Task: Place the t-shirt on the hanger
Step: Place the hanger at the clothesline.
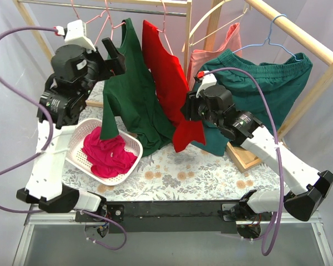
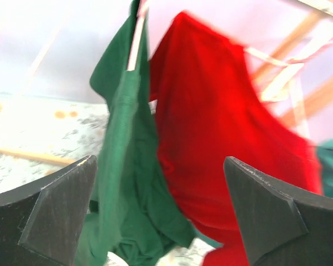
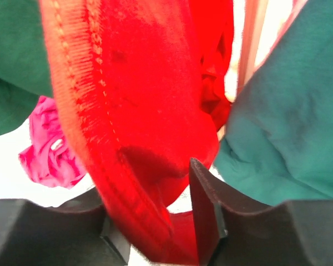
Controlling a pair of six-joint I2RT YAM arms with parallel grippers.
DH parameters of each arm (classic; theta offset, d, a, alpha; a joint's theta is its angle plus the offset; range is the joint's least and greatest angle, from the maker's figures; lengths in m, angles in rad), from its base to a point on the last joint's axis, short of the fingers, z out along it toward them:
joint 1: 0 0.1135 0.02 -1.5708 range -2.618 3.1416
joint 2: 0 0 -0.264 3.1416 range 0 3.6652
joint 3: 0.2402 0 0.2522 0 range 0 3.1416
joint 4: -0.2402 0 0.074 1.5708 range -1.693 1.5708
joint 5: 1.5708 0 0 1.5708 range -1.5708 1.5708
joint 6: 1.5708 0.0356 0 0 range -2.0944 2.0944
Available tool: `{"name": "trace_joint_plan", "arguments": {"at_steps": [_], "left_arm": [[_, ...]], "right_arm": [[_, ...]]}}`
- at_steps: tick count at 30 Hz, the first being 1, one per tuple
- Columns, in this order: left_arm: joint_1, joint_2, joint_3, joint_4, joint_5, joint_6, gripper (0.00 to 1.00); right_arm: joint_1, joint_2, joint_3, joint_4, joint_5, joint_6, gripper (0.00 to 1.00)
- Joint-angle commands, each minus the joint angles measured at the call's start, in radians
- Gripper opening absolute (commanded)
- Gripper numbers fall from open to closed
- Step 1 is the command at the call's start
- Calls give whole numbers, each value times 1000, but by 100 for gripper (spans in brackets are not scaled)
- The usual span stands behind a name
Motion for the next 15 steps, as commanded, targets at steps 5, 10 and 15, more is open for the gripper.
{"name": "trace_joint_plan", "arguments": {"at_steps": [5, 10, 15], "left_arm": [[-47, -101, -10, -13, 369, 2, 98], [-136, -115, -96, -30, 379, 5, 98], [-192, -158, -269, -33, 397, -27, 98]], "right_arm": [[-7, -72, 51, 31, -175, -1, 62], [-7, -134, 35, 48, -281, -3, 69], [-7, -227, -34, 63, -301, 11, 72]]}}
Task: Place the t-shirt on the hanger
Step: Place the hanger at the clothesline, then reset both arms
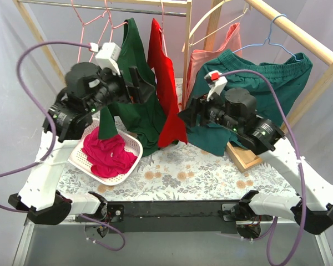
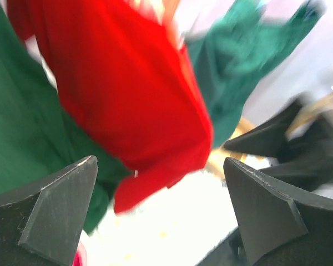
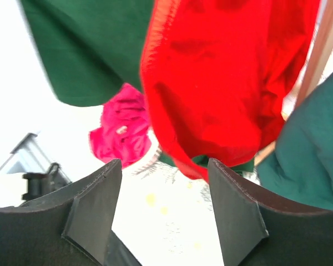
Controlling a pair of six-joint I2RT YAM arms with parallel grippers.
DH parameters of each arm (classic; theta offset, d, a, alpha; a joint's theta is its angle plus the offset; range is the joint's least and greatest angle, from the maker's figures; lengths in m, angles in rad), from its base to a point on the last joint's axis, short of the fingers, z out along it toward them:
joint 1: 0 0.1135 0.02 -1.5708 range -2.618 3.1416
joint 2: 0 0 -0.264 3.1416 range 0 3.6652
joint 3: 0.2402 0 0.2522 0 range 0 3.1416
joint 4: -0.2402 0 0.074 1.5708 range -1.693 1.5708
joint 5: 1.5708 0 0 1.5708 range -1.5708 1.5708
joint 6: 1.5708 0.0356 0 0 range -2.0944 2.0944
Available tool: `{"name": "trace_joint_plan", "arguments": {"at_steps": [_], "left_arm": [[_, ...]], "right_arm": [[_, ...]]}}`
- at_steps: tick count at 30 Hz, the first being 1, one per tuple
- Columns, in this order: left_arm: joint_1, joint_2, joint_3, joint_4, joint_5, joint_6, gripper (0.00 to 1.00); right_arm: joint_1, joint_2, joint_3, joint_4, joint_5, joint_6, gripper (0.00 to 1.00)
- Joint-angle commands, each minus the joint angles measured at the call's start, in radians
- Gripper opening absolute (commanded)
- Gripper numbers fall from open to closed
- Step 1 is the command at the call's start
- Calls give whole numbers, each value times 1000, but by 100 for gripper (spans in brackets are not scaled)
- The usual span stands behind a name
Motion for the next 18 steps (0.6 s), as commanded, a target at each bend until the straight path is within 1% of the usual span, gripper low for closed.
{"name": "trace_joint_plan", "arguments": {"at_steps": [1, 2, 5, 6, 7, 8, 9, 10, 11, 12, 14, 15, 16, 18], "left_arm": [[-59, -53, -142, -34, 30, -23, 98], [-100, -66, -208, -25, 11, -36, 98], [-157, -135, -335, 18, -23, -97, 98], [-169, -155, -428, 29, -28, -115, 98], [-188, -173, -470, 39, -42, -160, 98], [-235, -199, -519, 55, -52, -181, 98], [-263, -215, -608, 62, -77, -209, 98], [-292, -228, -660, 69, -139, -265, 98], [-341, -268, -705, 96, -164, -298, 98], [-358, -282, -792, 110, -175, -322, 98], [-387, -296, -855, 138, -169, -372, 98], [-395, -276, -882, 133, -171, -381, 98], [-425, -261, -918, 125, -189, -393, 98], [-470, -223, -943, 107, -220, -436, 98]], "right_arm": [[-6, -99, -47, 57, -52, 18, 72], [-6, -128, -82, 60, -47, 28, 73], [-6, -185, -144, 58, -30, 51, 73], [-5, -200, -193, 60, -21, 56, 73], [-6, -214, -217, 58, -16, 62, 73], [-5, -239, -239, 57, -13, 73, 73], [-6, -251, -288, 52, -3, 77, 73], [-5, -262, -308, 48, 2, 84, 73], [-6, -280, -329, 43, 5, 90, 73], [-6, -289, -349, 39, 13, 100, 73], [-5, -318, -411, 39, 13, 117, 73], [-6, -325, -431, 39, 13, 139, 73], [-6, -332, -472, 39, 13, 146, 73], [-5, -351, -507, 39, 13, 165, 73]]}}
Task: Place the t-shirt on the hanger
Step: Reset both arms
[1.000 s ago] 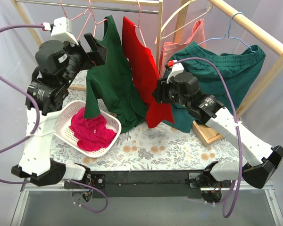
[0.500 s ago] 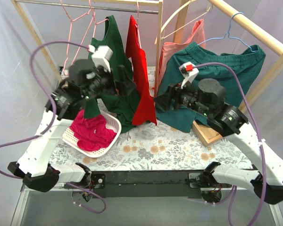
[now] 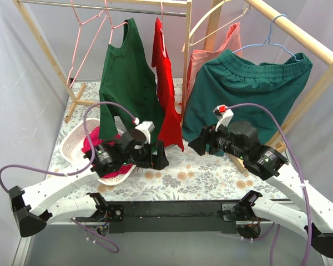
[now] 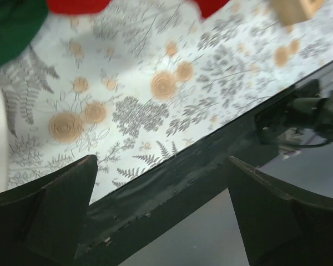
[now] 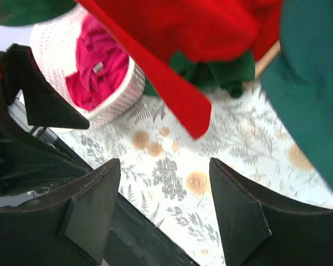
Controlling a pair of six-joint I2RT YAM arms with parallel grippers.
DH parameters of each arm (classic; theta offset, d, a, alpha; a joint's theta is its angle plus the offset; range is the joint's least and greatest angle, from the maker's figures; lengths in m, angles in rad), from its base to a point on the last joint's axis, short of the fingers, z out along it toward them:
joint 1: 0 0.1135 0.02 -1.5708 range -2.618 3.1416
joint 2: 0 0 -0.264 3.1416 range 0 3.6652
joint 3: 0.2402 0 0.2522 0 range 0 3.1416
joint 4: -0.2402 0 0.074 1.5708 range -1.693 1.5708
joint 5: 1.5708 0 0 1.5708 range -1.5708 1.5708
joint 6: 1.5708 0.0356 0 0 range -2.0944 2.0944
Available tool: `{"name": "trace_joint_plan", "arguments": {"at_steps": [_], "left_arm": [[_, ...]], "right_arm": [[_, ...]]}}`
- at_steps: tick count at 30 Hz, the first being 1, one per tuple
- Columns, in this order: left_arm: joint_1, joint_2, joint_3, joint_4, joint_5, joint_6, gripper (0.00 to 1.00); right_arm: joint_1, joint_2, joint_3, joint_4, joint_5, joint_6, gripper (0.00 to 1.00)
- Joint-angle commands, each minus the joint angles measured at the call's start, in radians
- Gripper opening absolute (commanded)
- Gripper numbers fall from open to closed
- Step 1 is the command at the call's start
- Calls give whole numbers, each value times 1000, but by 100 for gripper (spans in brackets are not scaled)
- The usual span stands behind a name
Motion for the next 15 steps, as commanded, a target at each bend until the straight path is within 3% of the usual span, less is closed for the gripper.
{"name": "trace_joint_plan", "arguments": {"at_steps": [1, 9, 15], "left_arm": [[-103, 47, -67, 28, -104, -129, 98], [-134, 50, -95, 11, -178, -253, 98], [-134, 38, -118, 20, -166, -267, 98]], "right_arm": [[-6, -48, -84, 16, 14, 65, 73], [-5, -108, -226, 14, 57, 136, 73], [-6, -145, -265, 16, 86, 148, 72]]}}
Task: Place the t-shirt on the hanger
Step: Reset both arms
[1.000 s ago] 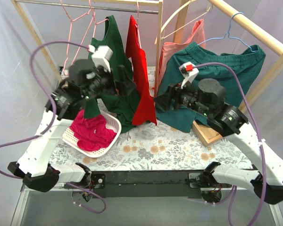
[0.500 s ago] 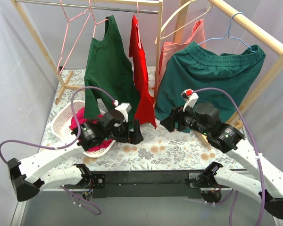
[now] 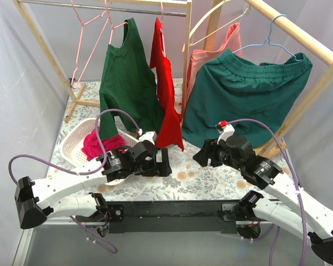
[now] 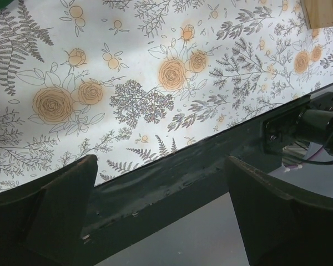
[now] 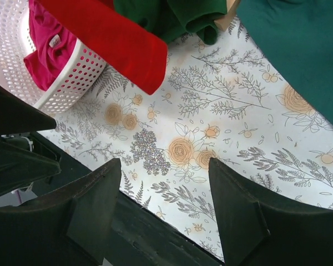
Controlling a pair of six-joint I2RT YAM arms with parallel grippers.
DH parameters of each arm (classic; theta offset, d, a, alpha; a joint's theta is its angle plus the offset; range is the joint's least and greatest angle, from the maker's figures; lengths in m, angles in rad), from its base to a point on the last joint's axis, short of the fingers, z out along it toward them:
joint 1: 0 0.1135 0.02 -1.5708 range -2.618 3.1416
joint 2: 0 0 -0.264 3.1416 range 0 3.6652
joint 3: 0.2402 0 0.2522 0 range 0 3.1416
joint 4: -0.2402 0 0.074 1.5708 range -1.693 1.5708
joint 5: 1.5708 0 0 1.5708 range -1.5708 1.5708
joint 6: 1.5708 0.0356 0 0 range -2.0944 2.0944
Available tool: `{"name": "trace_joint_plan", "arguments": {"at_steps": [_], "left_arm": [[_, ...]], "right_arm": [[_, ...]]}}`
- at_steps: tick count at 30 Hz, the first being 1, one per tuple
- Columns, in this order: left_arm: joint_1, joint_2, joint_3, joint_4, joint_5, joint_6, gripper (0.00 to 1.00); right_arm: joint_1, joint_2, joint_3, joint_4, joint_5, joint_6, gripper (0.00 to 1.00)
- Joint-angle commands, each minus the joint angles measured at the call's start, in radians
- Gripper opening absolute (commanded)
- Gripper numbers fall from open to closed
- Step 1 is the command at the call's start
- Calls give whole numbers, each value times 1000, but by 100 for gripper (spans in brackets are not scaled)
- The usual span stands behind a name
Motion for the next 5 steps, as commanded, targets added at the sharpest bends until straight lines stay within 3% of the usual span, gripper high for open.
{"name": "trace_joint_plan", "arguments": {"at_steps": [1, 5], "left_arm": [[-1, -32, -23, 18, -32, -44, 98], [-1, -43, -13, 6, -44, -47, 98]], "right_arm": [[-5, -46, -22, 23, 38, 30, 72], [-5, -73, -52, 23, 43, 52, 72]]}}
